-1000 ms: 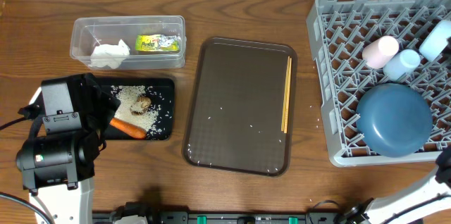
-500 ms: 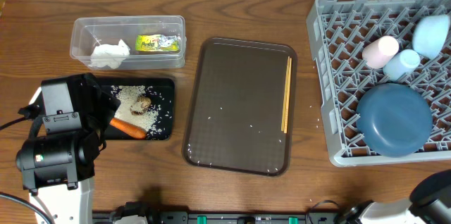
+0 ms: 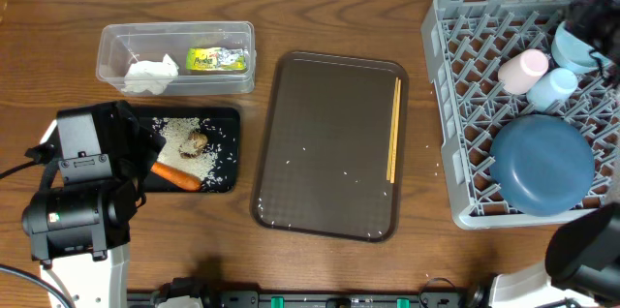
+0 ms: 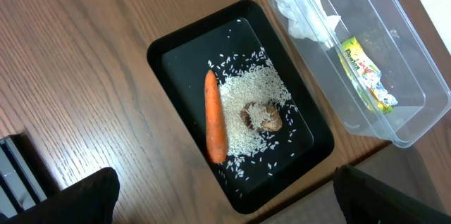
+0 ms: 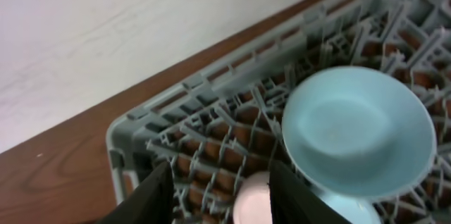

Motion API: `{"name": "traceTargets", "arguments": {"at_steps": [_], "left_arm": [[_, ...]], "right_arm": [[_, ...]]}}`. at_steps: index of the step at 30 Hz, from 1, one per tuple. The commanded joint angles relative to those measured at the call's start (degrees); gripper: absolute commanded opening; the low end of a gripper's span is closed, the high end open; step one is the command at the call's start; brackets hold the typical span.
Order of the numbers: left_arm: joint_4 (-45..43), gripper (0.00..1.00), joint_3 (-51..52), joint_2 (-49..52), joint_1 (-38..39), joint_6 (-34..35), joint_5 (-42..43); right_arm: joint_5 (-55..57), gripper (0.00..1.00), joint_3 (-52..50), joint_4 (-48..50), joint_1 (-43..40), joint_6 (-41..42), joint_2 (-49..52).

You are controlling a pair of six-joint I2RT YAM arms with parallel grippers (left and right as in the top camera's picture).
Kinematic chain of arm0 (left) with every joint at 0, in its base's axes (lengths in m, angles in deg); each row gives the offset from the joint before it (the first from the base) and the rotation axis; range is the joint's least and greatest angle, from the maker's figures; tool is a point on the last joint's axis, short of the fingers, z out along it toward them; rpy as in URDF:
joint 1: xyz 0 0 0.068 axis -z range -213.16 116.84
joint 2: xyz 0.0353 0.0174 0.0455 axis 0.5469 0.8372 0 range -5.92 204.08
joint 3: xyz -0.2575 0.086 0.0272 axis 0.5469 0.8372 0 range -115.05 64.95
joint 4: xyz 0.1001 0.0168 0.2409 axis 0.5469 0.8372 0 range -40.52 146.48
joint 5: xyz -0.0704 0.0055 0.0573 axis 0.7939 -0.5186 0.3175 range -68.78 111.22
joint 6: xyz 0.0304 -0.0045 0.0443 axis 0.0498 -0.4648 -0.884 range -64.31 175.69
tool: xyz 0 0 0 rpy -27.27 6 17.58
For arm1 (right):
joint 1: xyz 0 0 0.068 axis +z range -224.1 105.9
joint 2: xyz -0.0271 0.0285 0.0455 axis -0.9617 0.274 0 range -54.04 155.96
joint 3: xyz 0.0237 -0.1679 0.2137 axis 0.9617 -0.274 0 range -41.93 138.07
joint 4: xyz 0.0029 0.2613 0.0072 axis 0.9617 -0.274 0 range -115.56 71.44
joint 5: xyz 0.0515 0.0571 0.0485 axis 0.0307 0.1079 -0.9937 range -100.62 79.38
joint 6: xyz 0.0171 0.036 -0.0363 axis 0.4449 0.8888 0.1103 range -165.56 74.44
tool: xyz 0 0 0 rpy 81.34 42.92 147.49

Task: Sort waste into correct bins and load items into the dishwasher rack
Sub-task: 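Lower the light-blue bowl into the back right corner of the rack, then release the bowl and raise the right gripper out of the rack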

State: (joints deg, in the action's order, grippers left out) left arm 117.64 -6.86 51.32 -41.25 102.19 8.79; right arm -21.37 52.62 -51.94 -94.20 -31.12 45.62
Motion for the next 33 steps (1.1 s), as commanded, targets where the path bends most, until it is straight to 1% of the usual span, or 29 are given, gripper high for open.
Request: {"name": "traceTargets", "arguments": {"at_steps": [1,3,5,9,11,27,29,32,33], "left_arm": [[0.2,0.98,-0.2,0.0,-0.2,0.1,-1.1],[0.2,0.98,-0.2,0.0,-0.2,0.1,-1.1],[0.2,0.98,-0.2,0.0,-0.2,0.1,-1.1],[0.2,0.98,-0.2,0.0,-0.2,0.1,-1.1],[0.2,0.98,-0.2,0.0,-0.2,0.1,-1.1],[0.2,0.98,-0.2,0.0,-0.2,0.1,-1.1],[0.2,0.98,-0.2,0.0,-0.2,0.1,-1.1],[0.2,0.98,-0.2,0.0,-0.2,0.1,-1.1],[0.2,0.98,-0.2,0.0,-0.2,0.1,-1.1]], "right_arm": [[6.1,0.35,0.3,1.4,1.1,-2.3,3.3],[9.4,0.33,0.3,2.2,1.2,-2.6,5.6],[12.8,0.35,0.3,2.5,1.2,-5.0,7.9],[15.5,0.42,0.3,2.4,1.2,-9.0,10.5],[15.4,0.45,0.3,2.3,1.3,-9.4,11.6],[16.9,0.42,0.3,1.7,1.8,-9.9,16.5],[17.0,0.39,0.3,1.7,2.2,-10.5,16.6],[18.4,0.24,0.3,1.6,2.3,-10.4,16.6],[18.5,0.21,0.3,1.4,2.3,-10.4,16.6]]}}
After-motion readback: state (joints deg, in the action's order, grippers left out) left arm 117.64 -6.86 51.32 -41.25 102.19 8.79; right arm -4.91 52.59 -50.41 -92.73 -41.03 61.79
